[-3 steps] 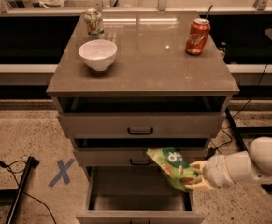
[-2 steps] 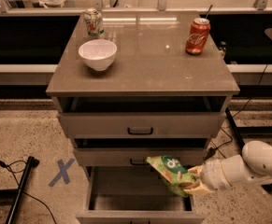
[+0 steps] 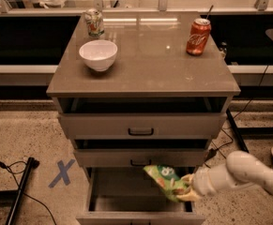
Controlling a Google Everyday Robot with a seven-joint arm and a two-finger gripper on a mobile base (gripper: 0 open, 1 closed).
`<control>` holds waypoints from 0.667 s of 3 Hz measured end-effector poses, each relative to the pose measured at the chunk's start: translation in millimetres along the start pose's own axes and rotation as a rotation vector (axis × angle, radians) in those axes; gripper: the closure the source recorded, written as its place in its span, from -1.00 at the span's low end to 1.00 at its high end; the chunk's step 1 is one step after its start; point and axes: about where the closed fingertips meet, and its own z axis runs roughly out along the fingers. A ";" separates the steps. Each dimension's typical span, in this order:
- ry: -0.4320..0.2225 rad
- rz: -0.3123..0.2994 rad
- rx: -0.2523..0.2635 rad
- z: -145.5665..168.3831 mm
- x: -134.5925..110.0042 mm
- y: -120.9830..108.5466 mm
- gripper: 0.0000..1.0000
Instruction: Place green rice chip bag into bottom drawer
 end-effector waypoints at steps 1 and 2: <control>0.037 0.005 0.007 70.7 46.0 -6.0 1.00; 0.094 0.038 0.033 116.0 67.6 -17.0 1.00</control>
Offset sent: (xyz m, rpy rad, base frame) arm 0.0131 0.0462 -0.1820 -0.1672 0.0493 -0.0833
